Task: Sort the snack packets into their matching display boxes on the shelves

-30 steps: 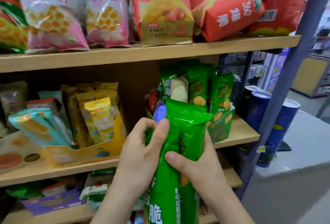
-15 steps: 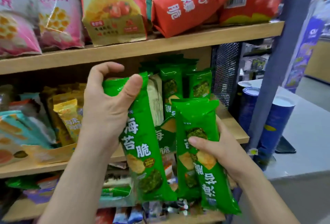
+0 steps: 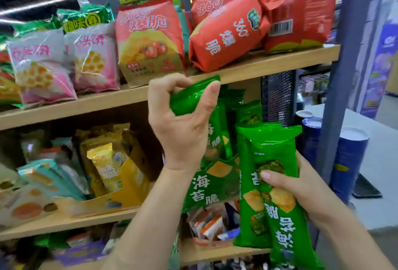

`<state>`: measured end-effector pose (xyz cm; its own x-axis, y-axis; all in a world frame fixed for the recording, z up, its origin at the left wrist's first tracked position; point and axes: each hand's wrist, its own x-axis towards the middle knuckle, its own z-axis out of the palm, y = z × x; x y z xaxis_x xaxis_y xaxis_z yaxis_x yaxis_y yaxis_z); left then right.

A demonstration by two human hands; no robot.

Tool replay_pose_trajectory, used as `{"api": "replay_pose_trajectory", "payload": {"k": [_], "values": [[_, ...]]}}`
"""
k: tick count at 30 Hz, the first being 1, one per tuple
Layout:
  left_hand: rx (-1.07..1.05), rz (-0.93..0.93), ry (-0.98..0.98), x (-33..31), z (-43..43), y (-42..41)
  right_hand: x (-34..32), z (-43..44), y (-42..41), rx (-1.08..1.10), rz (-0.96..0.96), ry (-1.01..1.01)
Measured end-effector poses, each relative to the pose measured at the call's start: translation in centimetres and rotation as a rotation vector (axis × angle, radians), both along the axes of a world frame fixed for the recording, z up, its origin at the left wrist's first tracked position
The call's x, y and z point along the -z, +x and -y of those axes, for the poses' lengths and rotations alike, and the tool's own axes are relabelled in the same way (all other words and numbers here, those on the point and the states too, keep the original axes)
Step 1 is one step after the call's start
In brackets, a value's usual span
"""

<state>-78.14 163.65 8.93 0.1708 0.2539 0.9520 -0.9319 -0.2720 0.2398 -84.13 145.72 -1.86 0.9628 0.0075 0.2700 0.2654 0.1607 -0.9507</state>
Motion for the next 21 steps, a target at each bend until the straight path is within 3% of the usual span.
{"api": "replay_pose_trajectory", "payload": {"k": [3, 7, 8, 10, 12, 13, 18, 21], "values": [[0.026, -0.288, 0.075, 2.6, 0.7, 1.4, -0.3, 0.3, -0.3, 0.014, 0.003, 0.010], [0.144, -0.625, 0.450, 6.3, 0.3, 3.0, -0.8, 0.8, -0.5, 0.028, 0.023, 0.036], [0.067, -0.680, 0.598, 6.9, 0.3, 3.1, -0.8, 0.9, -0.6, 0.019, 0.025, 0.061], [-0.284, -0.682, 0.862, 7.4, 0.2, 3.4, -1.0, 1.0, -0.6, -0.003, 0.024, 0.093], [-0.546, -0.638, 0.923, 6.4, 0.3, 3.1, -1.1, 0.9, -0.5, -0.017, 0.024, 0.105], [-0.573, -0.645, 0.911, 5.9, 0.4, 3.2, -1.1, 0.8, -0.4, -0.023, 0.026, 0.112], [-0.224, -0.671, 0.653, 5.5, -0.3, 0.5, -1.5, -0.1, -0.4, -0.104, 0.039, 0.262], [0.316, -0.850, 0.498, 6.0, -1.2, -4.1, -1.6, -0.6, -0.6, -0.177, 0.029, 0.331]]}}
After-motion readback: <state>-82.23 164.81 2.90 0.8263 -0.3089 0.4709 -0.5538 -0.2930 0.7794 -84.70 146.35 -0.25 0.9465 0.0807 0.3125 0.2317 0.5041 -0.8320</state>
